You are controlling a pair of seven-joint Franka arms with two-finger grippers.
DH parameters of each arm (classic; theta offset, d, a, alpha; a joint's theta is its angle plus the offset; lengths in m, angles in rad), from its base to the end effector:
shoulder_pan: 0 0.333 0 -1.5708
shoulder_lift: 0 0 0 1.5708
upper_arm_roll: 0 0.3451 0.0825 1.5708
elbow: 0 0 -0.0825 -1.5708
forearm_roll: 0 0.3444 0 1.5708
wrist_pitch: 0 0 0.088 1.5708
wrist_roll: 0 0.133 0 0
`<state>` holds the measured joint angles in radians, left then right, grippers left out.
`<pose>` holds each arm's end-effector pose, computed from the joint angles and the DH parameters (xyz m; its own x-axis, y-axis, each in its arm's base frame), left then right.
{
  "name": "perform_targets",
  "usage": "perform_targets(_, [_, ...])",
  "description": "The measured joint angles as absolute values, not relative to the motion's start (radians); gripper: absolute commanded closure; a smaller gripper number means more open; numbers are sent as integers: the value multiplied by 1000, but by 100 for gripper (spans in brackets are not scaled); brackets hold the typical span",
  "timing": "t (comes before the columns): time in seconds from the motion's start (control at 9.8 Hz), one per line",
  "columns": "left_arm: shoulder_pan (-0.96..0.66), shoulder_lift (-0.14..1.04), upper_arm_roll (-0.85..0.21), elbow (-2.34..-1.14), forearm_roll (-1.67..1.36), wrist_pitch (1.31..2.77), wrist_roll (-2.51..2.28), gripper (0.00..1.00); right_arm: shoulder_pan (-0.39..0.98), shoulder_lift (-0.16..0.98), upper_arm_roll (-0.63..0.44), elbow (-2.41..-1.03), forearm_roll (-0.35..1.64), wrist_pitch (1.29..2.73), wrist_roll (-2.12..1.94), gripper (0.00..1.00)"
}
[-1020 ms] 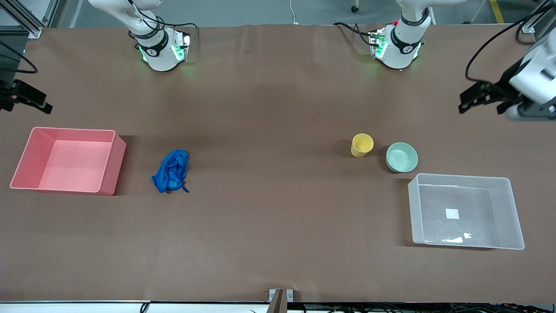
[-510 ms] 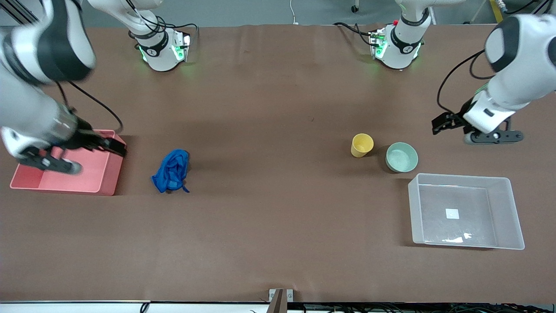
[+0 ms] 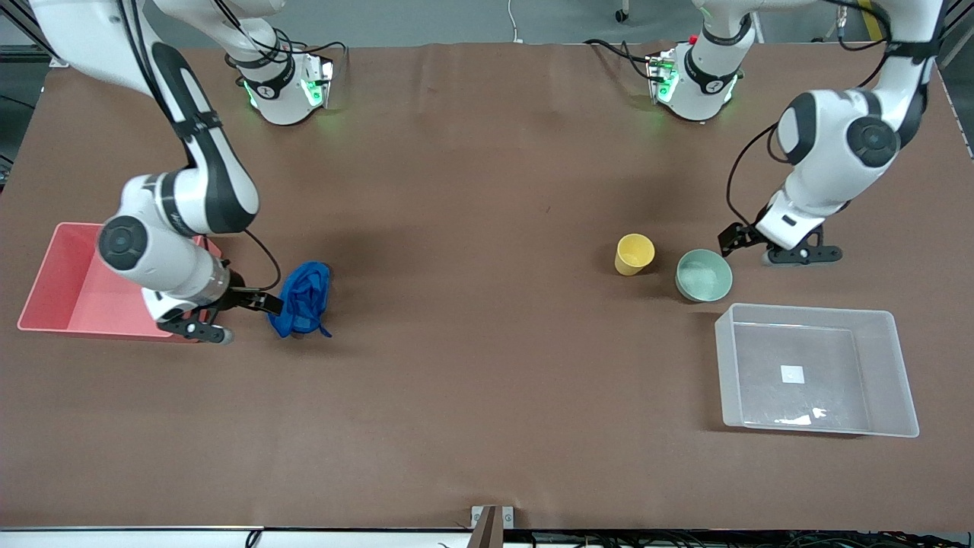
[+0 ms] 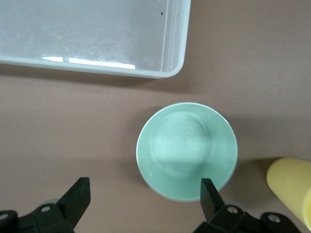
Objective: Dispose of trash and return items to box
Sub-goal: 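Grasp the blue cloth with the right gripper while the left gripper grasps the bowl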
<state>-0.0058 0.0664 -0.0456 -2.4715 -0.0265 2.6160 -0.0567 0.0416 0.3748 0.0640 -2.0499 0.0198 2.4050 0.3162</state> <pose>0.4661 -0.0238 0.3095 0.9966 0.0287 0.0767 0.0270 -0.9994 0.0224 0.5739 0.0599 0.2842 0.9734 -0.2271 -0.0298 -0.2279 -0.9733 -0.0286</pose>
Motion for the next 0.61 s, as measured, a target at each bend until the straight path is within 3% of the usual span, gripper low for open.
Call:
perform_targets(0.1, [-6,132,-46,-2478,-26,2695,-56,0,42,409,64,-2065,19,2447,316,0])
perform_targets(0.2, [-6,194,-46,-2480,-26,2763,-56,6,43,438,65,-2067,19,2466,316,0])
perform_targets(0.41, [-6,275,-46,-2479,-26,2840,-56,82,44,476,66,-2066,19,2476,316,0])
perform_targets(0.51, [-6,286,-46,-2478,-26,2845,-56,98,46,489,67,-2066,19,2483,318,6])
perform_targets(0.61, [-6,287,-46,-2475,-26,2845,-56,100,49,497,67,-2066,19,2486,323,13])
